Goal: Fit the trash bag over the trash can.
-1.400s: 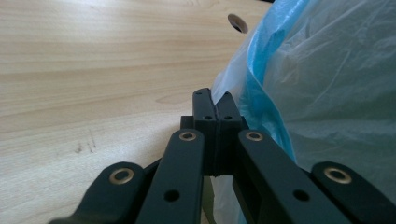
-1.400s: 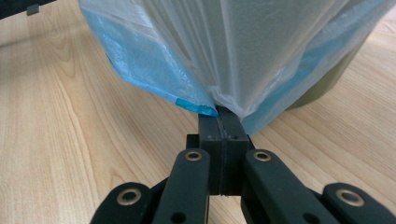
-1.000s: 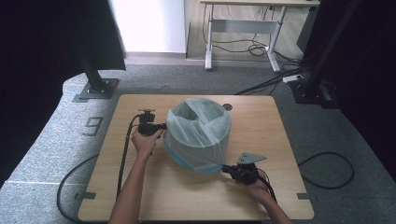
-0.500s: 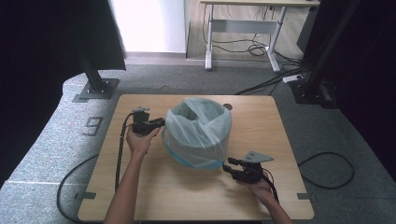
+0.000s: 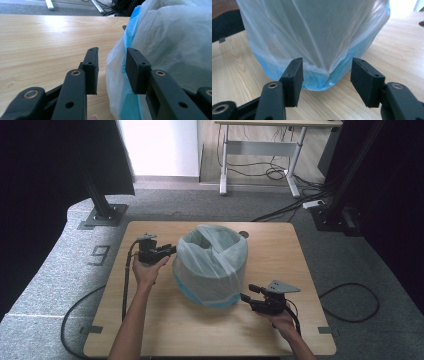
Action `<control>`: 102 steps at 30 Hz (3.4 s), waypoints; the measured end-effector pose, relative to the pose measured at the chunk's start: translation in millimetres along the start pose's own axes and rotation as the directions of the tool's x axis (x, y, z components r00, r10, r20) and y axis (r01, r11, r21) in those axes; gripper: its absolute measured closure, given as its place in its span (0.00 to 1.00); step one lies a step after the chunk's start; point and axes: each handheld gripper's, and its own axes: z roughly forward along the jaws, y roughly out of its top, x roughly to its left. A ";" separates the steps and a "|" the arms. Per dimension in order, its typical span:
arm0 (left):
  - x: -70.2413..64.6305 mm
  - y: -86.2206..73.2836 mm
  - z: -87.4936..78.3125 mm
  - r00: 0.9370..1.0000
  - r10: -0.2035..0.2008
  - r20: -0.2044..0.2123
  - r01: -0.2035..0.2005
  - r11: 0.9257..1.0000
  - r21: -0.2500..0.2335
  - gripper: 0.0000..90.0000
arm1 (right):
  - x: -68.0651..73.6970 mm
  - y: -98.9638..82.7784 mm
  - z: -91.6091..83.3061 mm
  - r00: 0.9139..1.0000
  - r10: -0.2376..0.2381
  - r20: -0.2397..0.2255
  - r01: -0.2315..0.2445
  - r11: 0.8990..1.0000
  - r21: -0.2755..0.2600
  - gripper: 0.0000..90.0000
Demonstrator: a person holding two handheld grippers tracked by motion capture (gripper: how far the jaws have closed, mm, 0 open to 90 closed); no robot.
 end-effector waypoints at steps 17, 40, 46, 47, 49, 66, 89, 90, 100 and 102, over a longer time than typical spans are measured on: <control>0.1 5.9 -46.3 0.996 0.071 0.054 -0.065 0.993 -0.099 0.37 | 0.2 3.0 2.4 1.000 0.013 0.011 -0.013 1.000 -0.018 0.45; -61.2 47.5 -67.4 0.951 0.238 0.199 -0.232 0.971 -0.057 0.31 | -7.9 -13.1 4.6 0.999 0.039 0.001 -0.039 0.999 0.009 0.45; -86.2 52.6 -50.0 0.941 0.281 0.190 -0.287 0.958 0.007 0.31 | -9.3 -13.5 0.8 0.999 0.040 0.008 -0.040 0.999 0.004 0.45; -89.8 52.9 -47.6 0.939 0.289 0.185 -0.297 0.955 0.017 0.31 | -8.7 -13.1 0.3 0.999 0.041 0.006 -0.041 0.999 0.004 0.45; -98.7 54.0 -41.1 0.934 0.313 0.173 -0.323 0.946 0.032 0.31 | -7.4 -12.3 0.1 0.999 0.042 0.006 -0.042 0.999 0.002 0.45; -142.4 89.0 27.6 0.920 0.325 0.217 -0.361 0.920 0.152 0.31 | -10.4 -13.8 -6.4 0.998 0.062 0.005 -0.061 0.998 -0.005 0.45; -155.9 92.6 77.2 0.940 0.305 0.151 -0.338 0.893 0.299 0.27 | -13.6 -16.1 -18.0 0.997 0.079 0.026 -0.079 0.997 -0.002 0.45; -155.4 92.1 79.3 0.941 0.306 0.147 -0.337 0.890 0.308 0.27 | -12.8 -16.1 -17.8 0.997 0.078 0.025 -0.078 0.997 0.000 0.45; -159.9 86.7 108.7 0.940 0.329 0.096 -0.334 0.821 0.463 0.28 | -13.7 -16.1 -19.6 0.996 0.082 0.028 -0.082 0.997 -0.001 0.45; -160.7 85.9 110.9 0.938 0.335 0.089 -0.336 0.817 0.469 0.28 | -14.4 -16.0 -20.5 0.996 0.082 0.030 -0.082 0.997 -0.005 0.45</control>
